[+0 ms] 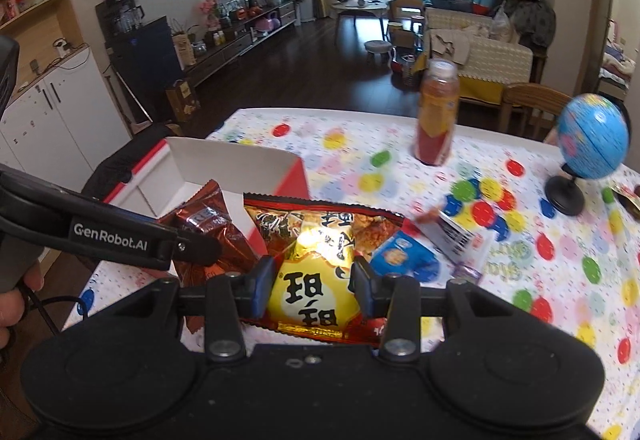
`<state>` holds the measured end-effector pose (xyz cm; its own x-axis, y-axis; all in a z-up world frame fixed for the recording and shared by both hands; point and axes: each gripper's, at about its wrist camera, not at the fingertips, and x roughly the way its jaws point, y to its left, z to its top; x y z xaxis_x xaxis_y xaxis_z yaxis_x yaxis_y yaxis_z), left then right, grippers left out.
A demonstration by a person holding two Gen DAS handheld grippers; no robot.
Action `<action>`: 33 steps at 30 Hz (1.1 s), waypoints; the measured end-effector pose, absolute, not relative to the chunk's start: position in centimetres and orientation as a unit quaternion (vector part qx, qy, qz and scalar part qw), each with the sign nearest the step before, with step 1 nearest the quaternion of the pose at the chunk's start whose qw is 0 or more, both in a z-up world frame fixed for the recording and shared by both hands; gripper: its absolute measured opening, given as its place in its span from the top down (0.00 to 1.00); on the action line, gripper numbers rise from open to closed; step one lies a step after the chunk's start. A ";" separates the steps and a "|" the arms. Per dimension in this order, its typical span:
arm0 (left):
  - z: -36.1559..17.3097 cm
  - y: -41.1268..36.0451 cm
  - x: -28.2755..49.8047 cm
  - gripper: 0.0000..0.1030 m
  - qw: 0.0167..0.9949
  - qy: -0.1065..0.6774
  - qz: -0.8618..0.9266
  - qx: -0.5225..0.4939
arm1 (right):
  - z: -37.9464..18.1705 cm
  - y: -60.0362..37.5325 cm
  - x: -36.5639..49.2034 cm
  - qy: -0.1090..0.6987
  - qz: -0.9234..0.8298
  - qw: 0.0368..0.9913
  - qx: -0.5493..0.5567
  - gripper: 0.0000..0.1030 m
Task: Organize snacks
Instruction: 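Carry both bags over the red box and open both tools to release them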
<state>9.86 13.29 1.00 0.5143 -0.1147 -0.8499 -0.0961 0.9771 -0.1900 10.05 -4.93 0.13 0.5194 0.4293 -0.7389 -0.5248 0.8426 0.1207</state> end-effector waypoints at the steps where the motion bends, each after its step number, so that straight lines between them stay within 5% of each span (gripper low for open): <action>1: 1.1 13.9 9.8 0.50 0.864 0.492 -0.003 -0.108 | 0.2 -4.2 10.1 0.406 0.277 0.869 -0.061 0.61; 33: -5.1 31.4 13.5 0.50 0.832 0.541 0.058 -0.104 | -6.7 13.0 14.0 0.455 0.281 0.838 -0.111 0.61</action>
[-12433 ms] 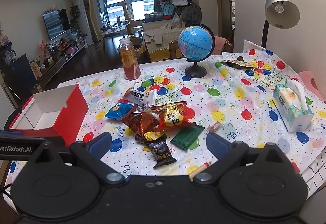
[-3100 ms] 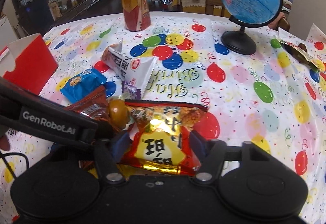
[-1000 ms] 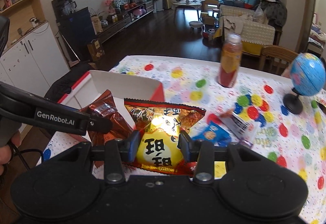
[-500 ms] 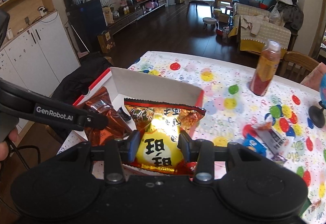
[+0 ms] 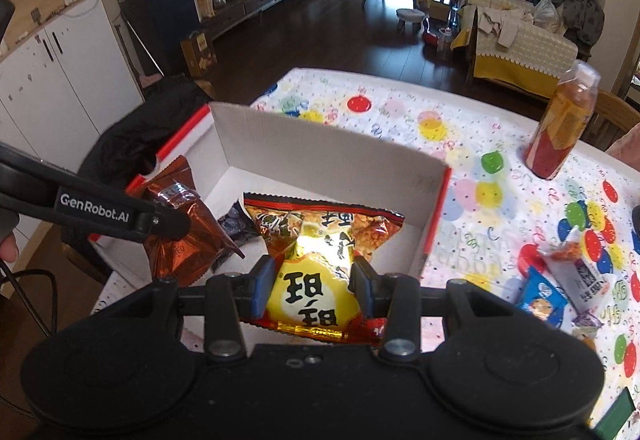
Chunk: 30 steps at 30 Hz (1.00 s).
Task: Organize snacks
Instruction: 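Carry both bags over the red box and open both tools to release them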
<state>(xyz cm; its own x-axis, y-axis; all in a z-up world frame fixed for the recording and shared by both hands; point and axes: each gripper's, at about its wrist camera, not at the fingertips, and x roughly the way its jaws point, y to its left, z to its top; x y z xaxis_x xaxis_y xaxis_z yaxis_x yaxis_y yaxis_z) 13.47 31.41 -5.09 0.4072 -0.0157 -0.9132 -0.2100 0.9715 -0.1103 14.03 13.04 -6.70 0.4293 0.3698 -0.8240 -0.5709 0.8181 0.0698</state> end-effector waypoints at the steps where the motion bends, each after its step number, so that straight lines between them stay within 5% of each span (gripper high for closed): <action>1: -5.6 31.4 13.8 0.50 0.830 0.546 0.057 -0.101 | -7.2 13.4 14.2 0.457 0.279 0.837 -0.114 0.61; 23: -11.0 30.7 16.0 0.49 0.810 0.582 0.033 -0.057 | -12.7 16.8 14.9 0.494 0.282 0.806 -0.161 0.60; 30: -10.3 30.8 15.3 0.44 0.818 0.572 0.033 -0.060 | -11.8 16.2 14.5 0.490 0.284 0.810 -0.152 0.53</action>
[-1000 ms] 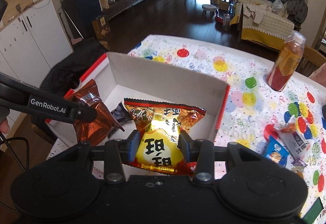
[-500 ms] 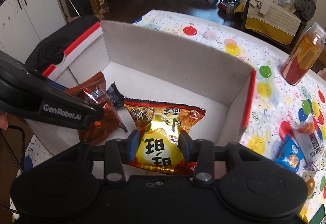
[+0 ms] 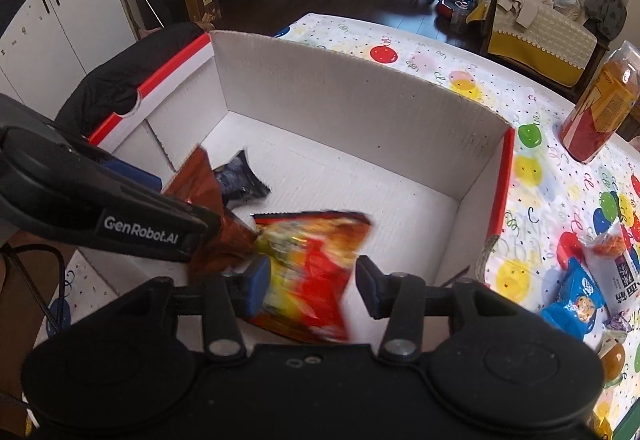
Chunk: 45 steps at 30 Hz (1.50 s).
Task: Organize snacks
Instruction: 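Carry both bags over the red box and open both tools to release them, then withdraw both tools from the box toward the remaining snacks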
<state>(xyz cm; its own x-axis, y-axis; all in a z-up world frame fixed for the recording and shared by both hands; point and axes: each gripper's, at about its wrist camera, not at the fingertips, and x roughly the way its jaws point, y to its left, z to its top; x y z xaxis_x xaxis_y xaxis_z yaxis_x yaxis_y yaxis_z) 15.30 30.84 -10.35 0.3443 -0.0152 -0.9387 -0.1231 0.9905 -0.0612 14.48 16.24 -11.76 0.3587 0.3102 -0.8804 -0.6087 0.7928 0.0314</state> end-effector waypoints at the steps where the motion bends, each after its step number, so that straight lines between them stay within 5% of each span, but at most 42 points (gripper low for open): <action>1: -10.2 30.9 15.2 0.42 0.820 0.569 0.034 -0.061 | -11.6 16.1 14.4 0.489 0.283 0.811 -0.151 0.50; 26: -2.0 27.0 9.0 0.37 0.871 0.486 0.018 -0.062 | -3.3 9.4 9.6 0.431 0.287 0.851 -0.087 0.17; 45: -0.2 16.1 8.6 0.15 0.887 0.459 -0.030 -0.049 | -1.4 -1.9 7.9 0.416 0.251 0.873 -0.044 0.01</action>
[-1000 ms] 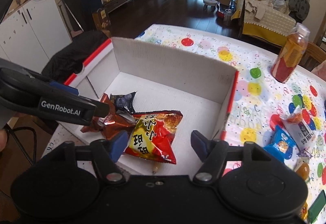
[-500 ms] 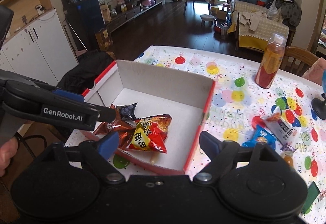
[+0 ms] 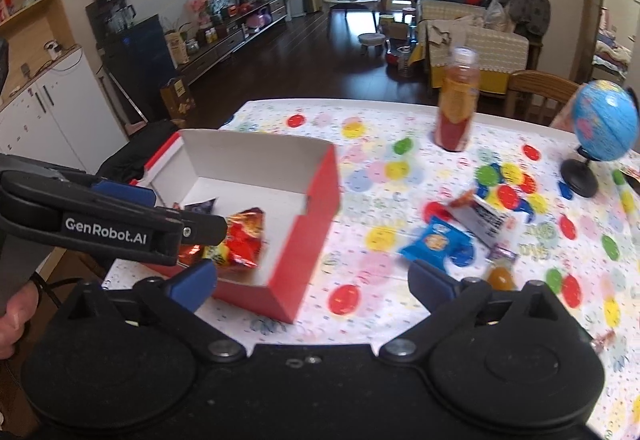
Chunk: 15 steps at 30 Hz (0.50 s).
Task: Organize snacks
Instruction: 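Withdraw both tools from the box toward the remaining snacks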
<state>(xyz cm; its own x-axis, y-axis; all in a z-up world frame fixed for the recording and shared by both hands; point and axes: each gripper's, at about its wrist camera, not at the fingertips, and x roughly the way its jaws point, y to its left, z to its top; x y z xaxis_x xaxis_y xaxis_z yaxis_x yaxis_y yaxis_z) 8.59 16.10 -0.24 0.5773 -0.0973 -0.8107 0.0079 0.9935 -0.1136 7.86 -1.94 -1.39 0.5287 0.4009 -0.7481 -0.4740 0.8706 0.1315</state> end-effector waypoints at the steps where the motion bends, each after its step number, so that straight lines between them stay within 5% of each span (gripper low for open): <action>1: -0.3 15.4 8.7 0.14 0.886 0.459 -0.034 -0.048 | -1.4 -2.8 7.8 0.416 0.248 0.874 -0.042 0.00; 15: -2.7 4.9 11.4 0.01 0.883 0.460 -0.083 -0.046 | -3.9 -15.8 8.0 0.412 0.167 0.896 -0.010 0.00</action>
